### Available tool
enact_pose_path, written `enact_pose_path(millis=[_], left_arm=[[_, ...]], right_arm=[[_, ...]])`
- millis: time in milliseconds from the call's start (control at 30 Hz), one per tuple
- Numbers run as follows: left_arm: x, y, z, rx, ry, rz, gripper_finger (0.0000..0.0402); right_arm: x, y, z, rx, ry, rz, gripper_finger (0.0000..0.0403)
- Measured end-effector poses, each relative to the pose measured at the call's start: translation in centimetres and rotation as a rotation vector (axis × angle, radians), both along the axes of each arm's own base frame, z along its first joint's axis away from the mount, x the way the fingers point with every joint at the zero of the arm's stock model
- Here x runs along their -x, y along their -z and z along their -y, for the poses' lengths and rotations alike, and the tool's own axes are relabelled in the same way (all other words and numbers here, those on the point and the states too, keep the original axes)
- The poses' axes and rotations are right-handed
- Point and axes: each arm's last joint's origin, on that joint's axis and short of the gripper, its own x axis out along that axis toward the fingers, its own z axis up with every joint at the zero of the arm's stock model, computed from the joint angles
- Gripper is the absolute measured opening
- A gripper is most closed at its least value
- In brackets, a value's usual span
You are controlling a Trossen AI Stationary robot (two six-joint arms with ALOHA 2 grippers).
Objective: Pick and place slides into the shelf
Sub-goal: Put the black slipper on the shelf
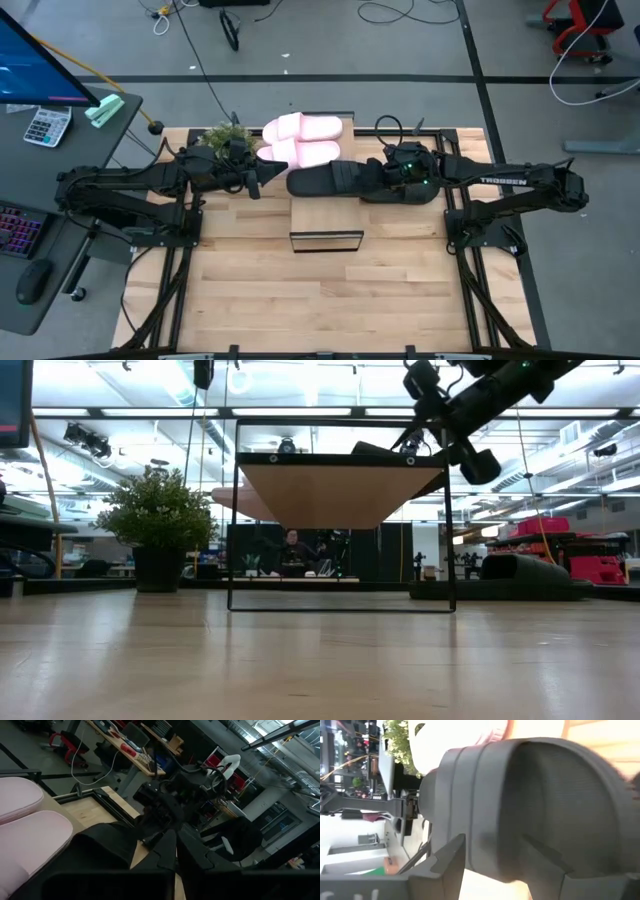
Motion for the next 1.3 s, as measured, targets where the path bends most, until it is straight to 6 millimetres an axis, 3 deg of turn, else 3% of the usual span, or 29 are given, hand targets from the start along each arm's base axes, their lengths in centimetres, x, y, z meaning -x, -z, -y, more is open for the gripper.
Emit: enact_pose_path(millis=[333, 567, 800, 1033, 1300], left_arm=[[0.0, 0.0, 0.0, 0.0, 0.0, -0.005, 0.0028], [0.0, 0.2, 0.0, 0.0, 0.0, -0.016, 0.0017], [0.0, 0.1, 0.0, 0.0, 0.0, -0.015, 0.0024], [0.0, 0.1, 0.0, 0.0, 0.0, -0.014, 0.0025], [0.0, 0.1, 0.0, 0.001, 0.0, -0.014, 0.0018]], right_arm=[[2.5, -1.6, -0.6, 0.021, 0.034, 0.009, 0.0186], [7.1, -2.7, -1.6, 0.042, 0.115, -0.077, 0.0185], [11.3, -1.8, -2.4, 0.042, 0.227, -0.296, 0.0185], [12.4, -0.3, -2.4, 0.035, 0.302, -0.54, 0.0189], [12.1, 0.6, -1.1, 0.032, 0.32, -0.681, 0.0203]])
